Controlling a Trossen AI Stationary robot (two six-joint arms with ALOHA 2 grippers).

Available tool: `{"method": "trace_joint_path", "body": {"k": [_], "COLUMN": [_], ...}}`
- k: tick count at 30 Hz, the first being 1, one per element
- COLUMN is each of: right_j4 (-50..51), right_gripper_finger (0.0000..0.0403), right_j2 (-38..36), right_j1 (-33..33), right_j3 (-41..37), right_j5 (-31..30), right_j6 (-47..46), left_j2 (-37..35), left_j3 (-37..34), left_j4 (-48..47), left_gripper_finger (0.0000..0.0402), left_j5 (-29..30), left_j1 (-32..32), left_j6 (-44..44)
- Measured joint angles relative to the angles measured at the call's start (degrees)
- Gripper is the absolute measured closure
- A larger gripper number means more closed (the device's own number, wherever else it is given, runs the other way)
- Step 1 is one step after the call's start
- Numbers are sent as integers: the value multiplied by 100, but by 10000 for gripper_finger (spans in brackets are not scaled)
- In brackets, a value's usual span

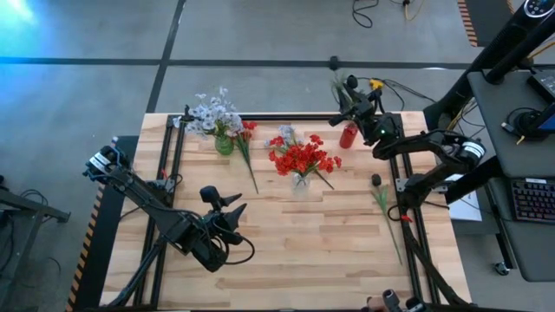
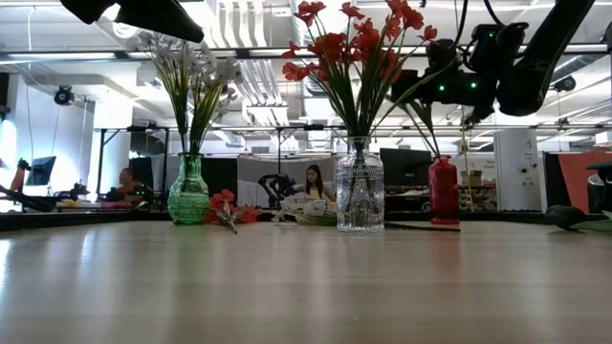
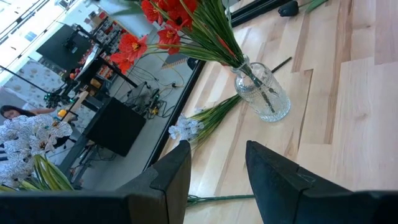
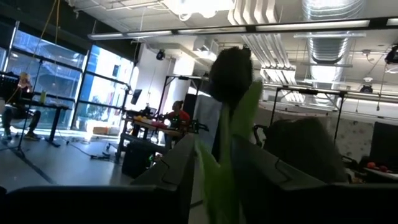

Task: Sort flowers into vase by color
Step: Put the left black flower into the red vase

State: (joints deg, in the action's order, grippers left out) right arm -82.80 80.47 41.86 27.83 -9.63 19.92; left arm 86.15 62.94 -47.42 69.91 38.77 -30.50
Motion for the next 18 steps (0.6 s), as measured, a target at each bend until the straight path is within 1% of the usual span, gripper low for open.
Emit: {"method": "trace_joint_path", "body": {"k": [6, 9, 13, 18], "right_j4": [31, 241, 1106, 2194], "right_gripper_finger": [297, 293, 289, 288], "right_j2": [-207, -444, -944, -1734], "right_j1": [-90, -189, -391, -724], "right_j3": [-4, -9, -11, -13], "right_j5": [-4, -49, -186, -681], "right_j6": [1, 65, 153, 179], "left_j2": [0, 0, 0, 0], "left_j3": [0, 0, 0, 0], "left_j4": [0, 2, 0, -3], "left_gripper_finger": [265, 265, 265, 265], "left_j5": [2, 2, 2, 2], "left_j1": [-1, -1, -1, 0], "left_j6": [0, 0, 0, 2]}}
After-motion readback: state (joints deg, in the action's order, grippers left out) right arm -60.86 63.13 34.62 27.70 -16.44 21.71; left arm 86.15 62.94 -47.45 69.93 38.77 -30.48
